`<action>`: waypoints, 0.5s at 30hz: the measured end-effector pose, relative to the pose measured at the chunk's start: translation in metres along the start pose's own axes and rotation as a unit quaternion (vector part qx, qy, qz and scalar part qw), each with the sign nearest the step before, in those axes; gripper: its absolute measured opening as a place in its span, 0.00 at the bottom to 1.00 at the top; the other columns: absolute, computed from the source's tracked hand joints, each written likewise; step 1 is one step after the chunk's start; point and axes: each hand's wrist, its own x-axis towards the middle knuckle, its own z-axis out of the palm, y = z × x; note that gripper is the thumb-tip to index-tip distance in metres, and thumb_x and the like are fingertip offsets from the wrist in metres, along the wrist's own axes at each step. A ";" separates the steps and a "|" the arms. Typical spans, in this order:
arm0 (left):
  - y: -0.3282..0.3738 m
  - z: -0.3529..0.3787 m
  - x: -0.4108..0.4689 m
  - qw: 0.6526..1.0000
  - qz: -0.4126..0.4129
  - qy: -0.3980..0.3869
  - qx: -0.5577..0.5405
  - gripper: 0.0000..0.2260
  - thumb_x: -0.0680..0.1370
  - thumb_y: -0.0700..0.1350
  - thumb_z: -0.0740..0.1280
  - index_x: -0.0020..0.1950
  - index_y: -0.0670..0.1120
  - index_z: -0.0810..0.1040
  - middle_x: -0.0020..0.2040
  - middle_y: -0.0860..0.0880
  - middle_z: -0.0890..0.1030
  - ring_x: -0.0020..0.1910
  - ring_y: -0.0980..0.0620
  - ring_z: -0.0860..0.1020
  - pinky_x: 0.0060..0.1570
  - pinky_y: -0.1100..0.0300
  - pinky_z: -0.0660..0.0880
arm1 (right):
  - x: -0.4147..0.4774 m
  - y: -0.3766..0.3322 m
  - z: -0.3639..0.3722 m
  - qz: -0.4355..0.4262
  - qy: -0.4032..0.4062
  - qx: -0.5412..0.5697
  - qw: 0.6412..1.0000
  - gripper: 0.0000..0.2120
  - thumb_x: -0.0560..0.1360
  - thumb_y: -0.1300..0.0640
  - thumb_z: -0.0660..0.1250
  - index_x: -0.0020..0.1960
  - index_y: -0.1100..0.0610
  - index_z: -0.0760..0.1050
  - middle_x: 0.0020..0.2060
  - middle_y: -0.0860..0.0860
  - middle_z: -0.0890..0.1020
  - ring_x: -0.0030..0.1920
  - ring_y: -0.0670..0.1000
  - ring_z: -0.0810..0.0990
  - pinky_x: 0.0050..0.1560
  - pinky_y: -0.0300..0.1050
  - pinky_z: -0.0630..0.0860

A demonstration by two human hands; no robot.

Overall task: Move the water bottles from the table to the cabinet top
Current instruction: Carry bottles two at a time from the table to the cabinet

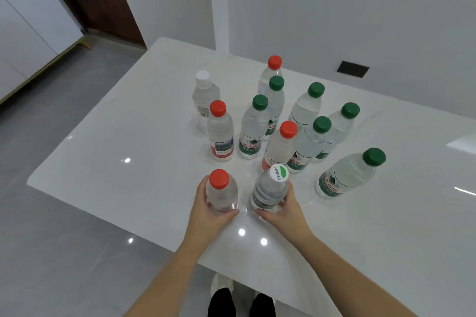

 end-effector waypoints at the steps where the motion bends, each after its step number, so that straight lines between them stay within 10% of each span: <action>1: -0.001 0.004 0.000 1.000 -0.004 0.013 0.000 0.36 0.63 0.44 0.82 0.62 0.61 0.66 0.57 0.62 0.76 0.57 0.64 0.76 0.50 0.75 0.72 | 0.004 0.002 0.003 0.000 0.002 -0.003 1.000 0.45 0.65 0.54 0.81 0.74 0.48 0.59 0.64 0.41 0.74 0.62 0.41 0.76 0.63 0.39 0.72; 7: -0.022 0.022 0.001 0.996 -0.063 0.066 0.014 0.25 0.63 0.49 0.80 0.57 0.48 0.78 0.48 0.55 0.83 0.48 0.58 0.81 0.48 0.65 0.77 | 0.016 0.015 0.012 0.004 0.002 -0.034 0.999 0.35 0.65 0.50 0.79 0.69 0.51 0.70 0.60 0.44 0.79 0.59 0.43 0.78 0.61 0.41 0.75; 15: 0.002 0.028 -0.010 0.992 -0.062 0.105 -0.015 0.24 0.66 0.44 0.80 0.55 0.56 0.73 0.47 0.60 0.80 0.47 0.60 0.80 0.43 0.71 0.73 | 0.009 0.001 0.002 0.001 -0.001 -0.036 0.999 0.30 0.67 0.55 0.79 0.64 0.48 0.71 0.52 0.38 0.79 0.50 0.32 0.77 0.52 0.27 0.74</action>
